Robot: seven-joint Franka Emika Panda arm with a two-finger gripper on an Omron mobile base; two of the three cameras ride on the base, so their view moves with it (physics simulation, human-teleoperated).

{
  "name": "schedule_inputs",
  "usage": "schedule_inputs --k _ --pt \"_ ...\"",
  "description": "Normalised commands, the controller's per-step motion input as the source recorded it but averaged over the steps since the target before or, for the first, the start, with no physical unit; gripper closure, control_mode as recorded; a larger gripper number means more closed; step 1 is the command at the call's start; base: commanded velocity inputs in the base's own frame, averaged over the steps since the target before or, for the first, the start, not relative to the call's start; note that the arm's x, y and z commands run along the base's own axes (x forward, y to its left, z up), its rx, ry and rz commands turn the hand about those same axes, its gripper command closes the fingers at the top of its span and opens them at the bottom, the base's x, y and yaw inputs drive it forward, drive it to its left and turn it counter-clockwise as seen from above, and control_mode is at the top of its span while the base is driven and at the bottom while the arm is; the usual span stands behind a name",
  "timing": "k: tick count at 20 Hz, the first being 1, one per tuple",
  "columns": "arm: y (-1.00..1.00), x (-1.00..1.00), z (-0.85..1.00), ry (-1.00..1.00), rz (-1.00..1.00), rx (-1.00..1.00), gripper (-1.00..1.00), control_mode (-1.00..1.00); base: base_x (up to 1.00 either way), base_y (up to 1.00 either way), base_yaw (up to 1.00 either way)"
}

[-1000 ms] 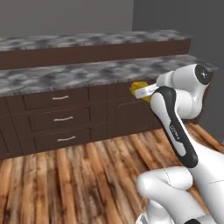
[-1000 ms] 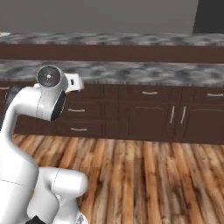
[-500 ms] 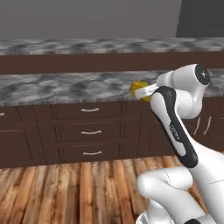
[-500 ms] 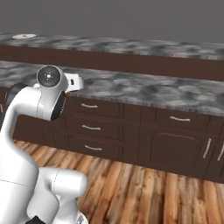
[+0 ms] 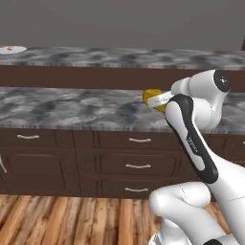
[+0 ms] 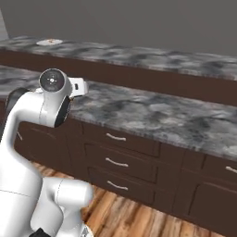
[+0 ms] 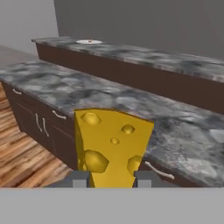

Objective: Take the cheese, shrimp, and corn from the fridge and place them on the plate on the dining counter to create an appetizer plate.

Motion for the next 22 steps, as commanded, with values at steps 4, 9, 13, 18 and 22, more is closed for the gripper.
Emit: schedule_inputs --k 4,9,13,18,22 --pt "0.00 0.00 0.00 0.00 0.00 0.00 1.00 1.00 1.00 0.94 0.18" --pt "0.00 0.00 0.00 0.00 0.00 0.00 1.00 1.00 0.90 1.00 0.04" --pt "0.00 0.00 0.00 0.00 0.00 0.00 1.00 1.00 0.55 1.00 -0.04" --pt "0.00 0.00 0.00 0.00 0.00 0.00 1.00 1.00 0.18 1.00 -0.23" --pt "0.00 0.00 0.00 0.00 0.00 0.00 1.00 1.00 0.06 1.00 -0.31"
